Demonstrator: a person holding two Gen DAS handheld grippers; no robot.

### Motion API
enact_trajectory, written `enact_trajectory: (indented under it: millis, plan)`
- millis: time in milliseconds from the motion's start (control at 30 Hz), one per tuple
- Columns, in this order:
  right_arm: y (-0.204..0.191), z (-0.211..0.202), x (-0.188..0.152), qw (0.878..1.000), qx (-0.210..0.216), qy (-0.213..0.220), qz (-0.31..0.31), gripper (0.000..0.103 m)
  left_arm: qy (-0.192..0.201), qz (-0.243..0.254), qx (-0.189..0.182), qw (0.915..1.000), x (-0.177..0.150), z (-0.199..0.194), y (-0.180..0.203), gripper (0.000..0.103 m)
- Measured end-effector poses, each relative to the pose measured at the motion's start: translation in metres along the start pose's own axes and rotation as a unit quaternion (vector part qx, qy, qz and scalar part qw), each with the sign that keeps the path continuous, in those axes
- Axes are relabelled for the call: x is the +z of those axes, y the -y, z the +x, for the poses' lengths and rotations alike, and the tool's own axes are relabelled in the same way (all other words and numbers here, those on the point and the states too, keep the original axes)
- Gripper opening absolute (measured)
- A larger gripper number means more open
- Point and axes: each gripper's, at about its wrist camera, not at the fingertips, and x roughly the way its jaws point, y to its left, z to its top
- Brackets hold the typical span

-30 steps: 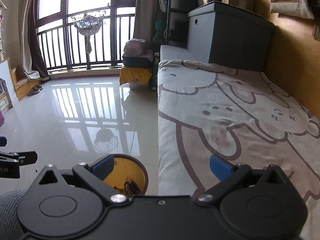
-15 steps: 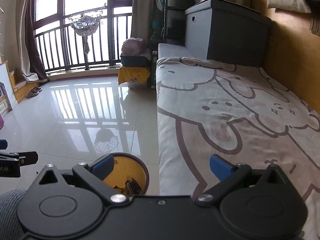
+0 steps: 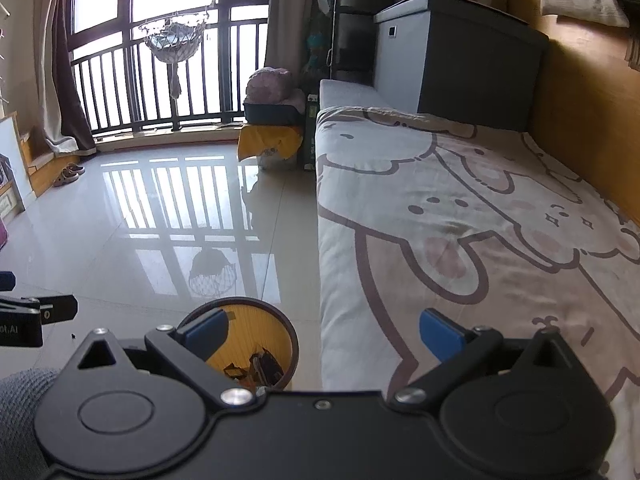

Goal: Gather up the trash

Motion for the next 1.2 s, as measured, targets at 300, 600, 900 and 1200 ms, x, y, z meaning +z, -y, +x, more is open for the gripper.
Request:
enact_trajectory:
  millis: [300,600,900,1200]
  plan:
    - [-0.0001,0.0044,0.0006,1.0,0.001,-0.008,-0.003,0.103,-0.006,-0.001,-0.001,1.0,-0.0044,0.0049,0.0006,0.103]
    - [0.0013,0.0081,0.0014,1.0,0.005,-0.015,-0.002,0.102,-0.008,-0.001,-0.001,1.0,-0.0044,0.0051,0.0006,0.103]
    - [0.0017,0.009,0.0005,1.0,0.006,-0.018,-0.001,0.102,-0.008,-0.001,-0.001,1.0,-0.0045,0.0052,0.001,0.103]
    - [0.0016,0.009,0.0007,1.0,0.006,-0.018,-0.002,0.102,-0.009,0.0,-0.002,1.0,-0.0038,0.0054,0.0013,0.103]
